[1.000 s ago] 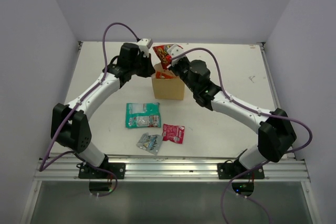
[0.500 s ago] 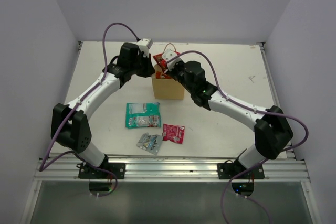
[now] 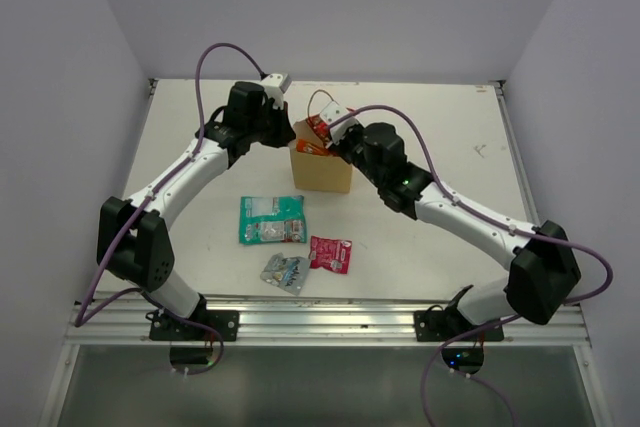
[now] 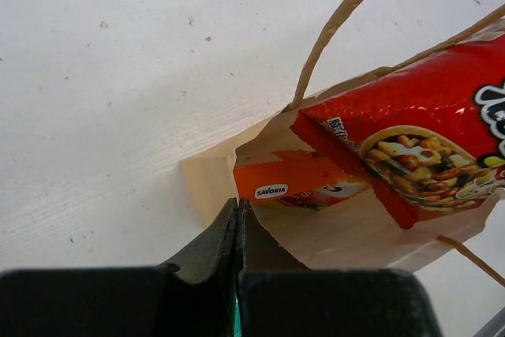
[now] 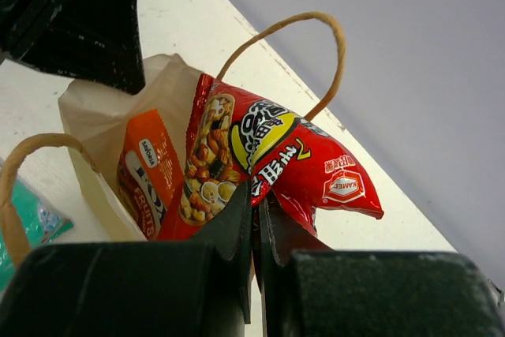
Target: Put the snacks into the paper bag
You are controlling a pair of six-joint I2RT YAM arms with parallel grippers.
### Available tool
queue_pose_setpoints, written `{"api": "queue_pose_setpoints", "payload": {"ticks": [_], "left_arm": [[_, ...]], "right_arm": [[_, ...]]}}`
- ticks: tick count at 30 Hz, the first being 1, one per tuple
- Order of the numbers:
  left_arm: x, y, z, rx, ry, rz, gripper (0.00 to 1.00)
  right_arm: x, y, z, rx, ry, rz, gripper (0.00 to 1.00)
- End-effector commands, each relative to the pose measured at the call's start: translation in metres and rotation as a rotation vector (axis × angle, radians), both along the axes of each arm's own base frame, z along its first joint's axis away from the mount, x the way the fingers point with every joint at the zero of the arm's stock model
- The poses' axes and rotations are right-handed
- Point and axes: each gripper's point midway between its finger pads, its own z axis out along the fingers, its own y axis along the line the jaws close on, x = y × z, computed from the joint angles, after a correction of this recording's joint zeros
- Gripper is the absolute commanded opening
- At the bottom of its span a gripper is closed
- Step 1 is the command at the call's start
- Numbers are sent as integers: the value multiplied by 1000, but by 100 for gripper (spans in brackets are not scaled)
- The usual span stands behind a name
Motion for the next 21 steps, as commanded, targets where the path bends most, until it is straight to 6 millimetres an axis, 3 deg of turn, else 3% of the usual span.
{"api": "queue_pose_setpoints", "payload": {"ticks": [1,6,10,13,15,16,21], "left_arm": [[-3,-5,29,-26,-69,-32,0],[-4,-2,34,-21,-84,-26,0],[-3,-1,36,-18,-91,-22,0],[-4,-2,36,-24,-91,-26,0],[-3,-2,36,-22,-90,-25,0],[-3,-2,36,-21,-91,-26,0],[-3,-2,36,-21,-95,-23,0]], "right_arm": [[-3,3,3,-7,27,22,0],[-3,12,-20,-29,103,46,0],[-5,11,-19,4,118,36,1],[-7,11,-9,45,125,27,39],[-11,13,9,81,123,43,81],[-12,16,25,121,118,51,96],[-32,20,73,222,152,114,99]]}}
